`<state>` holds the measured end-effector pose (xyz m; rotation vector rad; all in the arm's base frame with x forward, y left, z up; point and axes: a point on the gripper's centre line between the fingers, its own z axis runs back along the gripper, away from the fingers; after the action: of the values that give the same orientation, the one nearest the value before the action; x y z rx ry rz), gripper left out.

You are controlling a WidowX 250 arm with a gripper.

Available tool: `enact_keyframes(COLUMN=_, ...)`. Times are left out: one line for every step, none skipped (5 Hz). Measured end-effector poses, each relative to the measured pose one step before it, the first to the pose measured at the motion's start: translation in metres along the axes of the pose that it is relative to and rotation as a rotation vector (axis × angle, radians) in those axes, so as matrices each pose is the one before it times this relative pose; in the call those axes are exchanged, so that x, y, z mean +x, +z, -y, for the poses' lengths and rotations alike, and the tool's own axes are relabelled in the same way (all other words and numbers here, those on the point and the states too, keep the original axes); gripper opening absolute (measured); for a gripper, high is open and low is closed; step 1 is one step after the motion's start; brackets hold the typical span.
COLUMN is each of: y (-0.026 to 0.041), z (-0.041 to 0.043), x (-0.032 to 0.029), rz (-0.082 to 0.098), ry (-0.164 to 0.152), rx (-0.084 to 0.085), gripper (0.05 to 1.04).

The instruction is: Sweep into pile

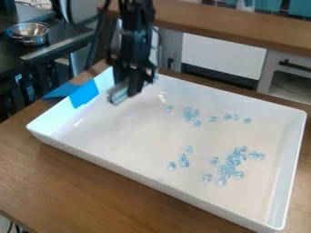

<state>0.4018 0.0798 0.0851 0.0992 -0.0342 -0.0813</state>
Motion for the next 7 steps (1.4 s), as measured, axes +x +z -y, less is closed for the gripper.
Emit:
enact_keyframes(y=-0.01504, z=0.01594, x=0.00786, rz=-0.0041, ry=0.007, rx=0.029, gripper=0.383)
enact_keyframes(y=-0.01906, z=0.01946, x=0.00197, rz=-0.0453, ry=0.0058, rx=0.0206, gripper=0.383)
enact_keyframes(y=-0.00556, z=0.02002, x=0.0064, rz=0.0002, ry=0.0095, rx=0.0341, gripper=0.384)
enact_keyframes(y=0.00175, z=0.00937, x=0.00316, rz=0.0035, ry=0.0127, rx=0.008, gripper=0.383)
enact_keyframes(y=0.00091, z=0.01248, x=0.00036, rz=-0.0164, ry=-0.0127, rx=-0.0138, gripper=0.384)
enact_keyframes(y=0.00394, z=0.01538, x=-0.00224, rz=-0.0208, ry=-0.0215, rx=-0.0185, gripper=0.384)
enact_keyframes(y=0.00402, z=0.024, x=0.00179, rz=-0.0093, ry=-0.0397, rx=-0.0174, gripper=0.383)
